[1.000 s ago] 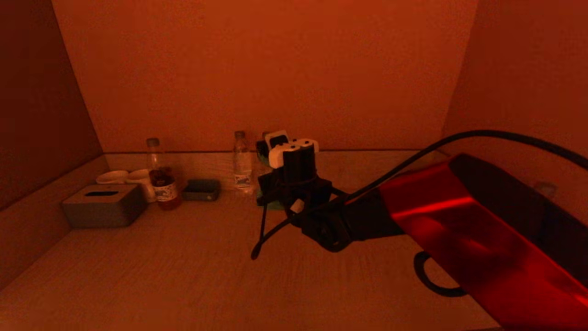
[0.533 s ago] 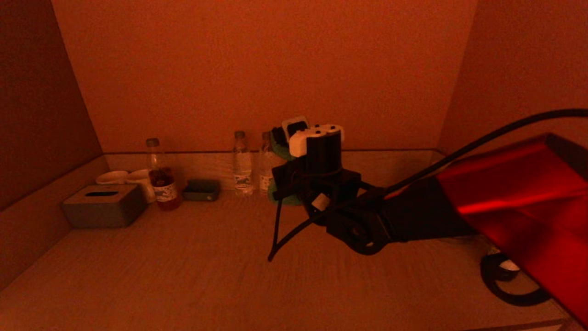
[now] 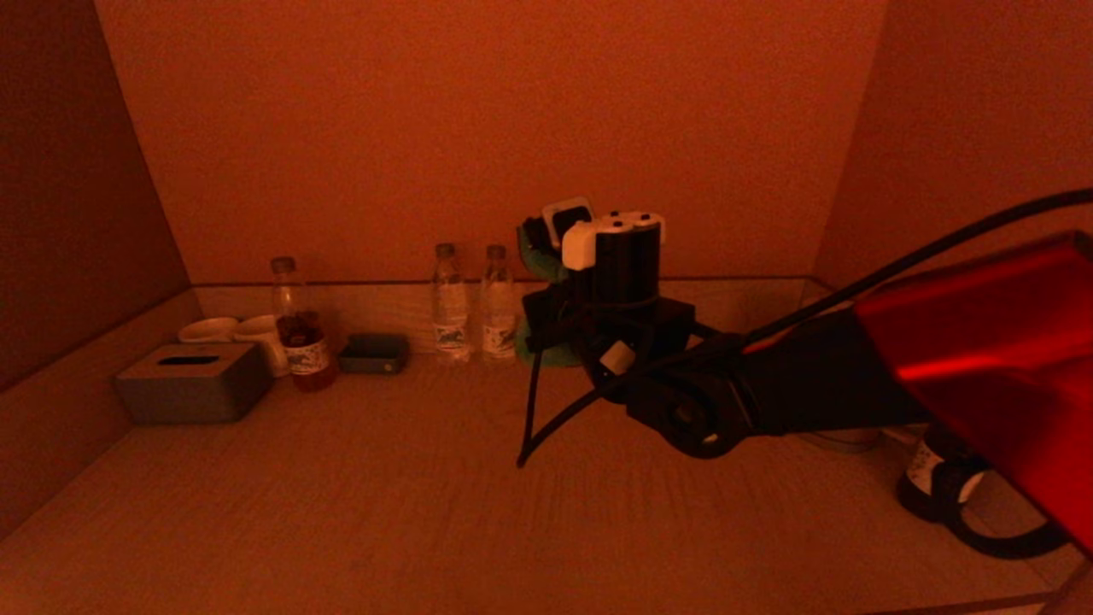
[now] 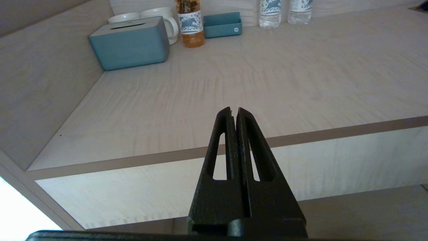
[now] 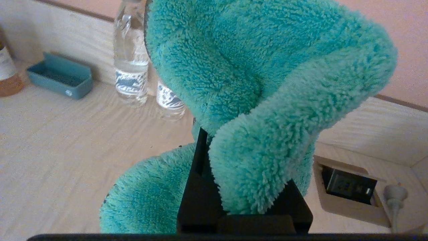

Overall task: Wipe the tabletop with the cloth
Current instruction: Sweep the stains on the table

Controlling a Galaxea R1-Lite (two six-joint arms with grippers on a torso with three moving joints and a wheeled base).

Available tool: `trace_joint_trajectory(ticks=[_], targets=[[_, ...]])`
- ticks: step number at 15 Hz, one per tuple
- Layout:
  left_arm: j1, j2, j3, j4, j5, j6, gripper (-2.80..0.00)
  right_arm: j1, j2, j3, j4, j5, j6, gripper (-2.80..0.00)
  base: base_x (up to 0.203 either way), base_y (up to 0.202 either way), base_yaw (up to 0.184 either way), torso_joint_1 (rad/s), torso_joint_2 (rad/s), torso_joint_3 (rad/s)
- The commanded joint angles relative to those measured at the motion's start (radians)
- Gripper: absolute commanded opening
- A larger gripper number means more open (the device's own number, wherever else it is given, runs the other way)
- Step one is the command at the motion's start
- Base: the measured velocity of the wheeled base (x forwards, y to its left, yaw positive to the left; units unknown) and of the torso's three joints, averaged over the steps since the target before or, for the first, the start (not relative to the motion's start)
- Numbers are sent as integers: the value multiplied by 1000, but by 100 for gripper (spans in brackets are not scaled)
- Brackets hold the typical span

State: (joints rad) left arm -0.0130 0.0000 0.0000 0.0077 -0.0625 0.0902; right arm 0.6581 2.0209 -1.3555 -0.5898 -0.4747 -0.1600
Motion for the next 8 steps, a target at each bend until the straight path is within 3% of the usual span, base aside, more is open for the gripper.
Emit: trace_joint_trajectory(ticks=[1, 8], targets=[[1, 0, 0, 0, 0, 0, -280, -2, 10, -4, -4, 1, 0, -280, 0, 0, 0, 0, 0, 0], [-1, 0, 0, 0, 0, 0, -280, -29, 78, -87, -2, 45, 11, -280, 0, 0, 0, 0, 0, 0]])
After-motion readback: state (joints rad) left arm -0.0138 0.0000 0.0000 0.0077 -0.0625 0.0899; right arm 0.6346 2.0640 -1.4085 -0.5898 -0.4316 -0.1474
